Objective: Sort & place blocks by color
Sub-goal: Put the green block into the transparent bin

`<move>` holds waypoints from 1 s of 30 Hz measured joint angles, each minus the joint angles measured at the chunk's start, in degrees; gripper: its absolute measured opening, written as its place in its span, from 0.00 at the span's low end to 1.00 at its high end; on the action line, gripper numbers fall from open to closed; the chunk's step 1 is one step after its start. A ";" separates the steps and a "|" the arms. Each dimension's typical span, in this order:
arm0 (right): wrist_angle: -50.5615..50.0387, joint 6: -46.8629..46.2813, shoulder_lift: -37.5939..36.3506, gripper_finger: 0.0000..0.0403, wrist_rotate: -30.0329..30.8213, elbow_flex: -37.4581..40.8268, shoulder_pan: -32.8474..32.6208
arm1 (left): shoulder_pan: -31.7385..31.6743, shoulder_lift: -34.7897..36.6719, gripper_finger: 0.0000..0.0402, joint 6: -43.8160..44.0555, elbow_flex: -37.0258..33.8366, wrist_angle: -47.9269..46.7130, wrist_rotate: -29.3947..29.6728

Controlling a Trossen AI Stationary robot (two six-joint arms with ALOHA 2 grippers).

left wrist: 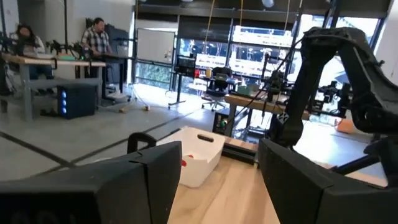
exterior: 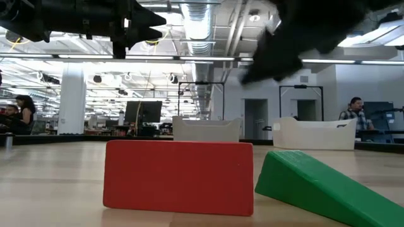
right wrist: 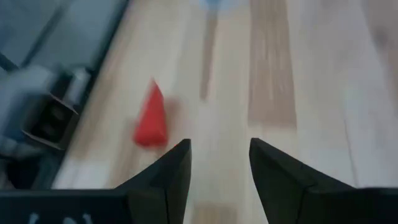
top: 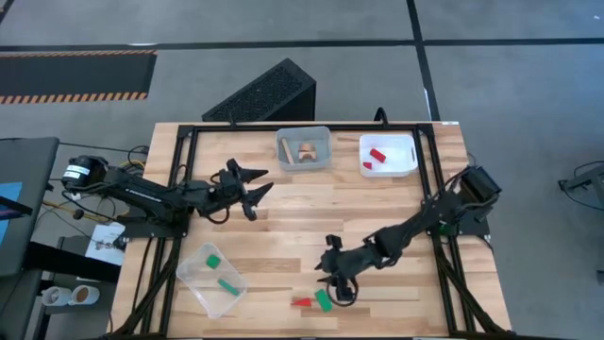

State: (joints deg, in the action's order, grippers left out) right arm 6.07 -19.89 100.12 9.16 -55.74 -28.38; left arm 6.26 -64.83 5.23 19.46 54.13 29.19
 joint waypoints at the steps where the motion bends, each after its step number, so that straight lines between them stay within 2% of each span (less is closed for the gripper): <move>1: -0.82 -1.27 1.08 0.46 -0.03 0.04 -0.02 | 0.00 -0.01 0.50 0.49 0.00 -0.03 0.00; 5: -1.55 -7.03 5.80 0.46 -4.18 0.15 -0.13 | 0.00 -0.01 0.50 2.22 0.00 -0.61 -0.04; 9: -1.45 -7.23 8.91 0.47 -10.23 0.13 -0.72 | 0.00 -0.01 0.50 2.34 0.00 -0.68 -0.03; 16: -6.41 -7.25 7.90 0.44 -10.00 -0.05 -1.15 | 0.00 -0.01 0.50 2.34 0.00 -0.68 0.07; 22: -27.26 -4.38 7.06 0.39 -3.46 -7.16 -2.34 | 0.00 -0.01 0.50 2.90 0.00 -1.43 0.44; 26: -26.84 0.58 6.94 0.33 -1.78 -11.29 -3.95 | 0.00 -0.01 0.50 2.99 0.00 -1.91 0.53; 30: -27.21 1.54 7.01 0.31 -1.60 -12.26 -4.02 | 0.00 -0.01 0.50 4.60 0.00 -2.34 0.61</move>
State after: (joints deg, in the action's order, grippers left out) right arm -21.14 -18.36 107.13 7.56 -68.00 -32.40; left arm 6.26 -64.84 9.84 19.46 51.80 29.80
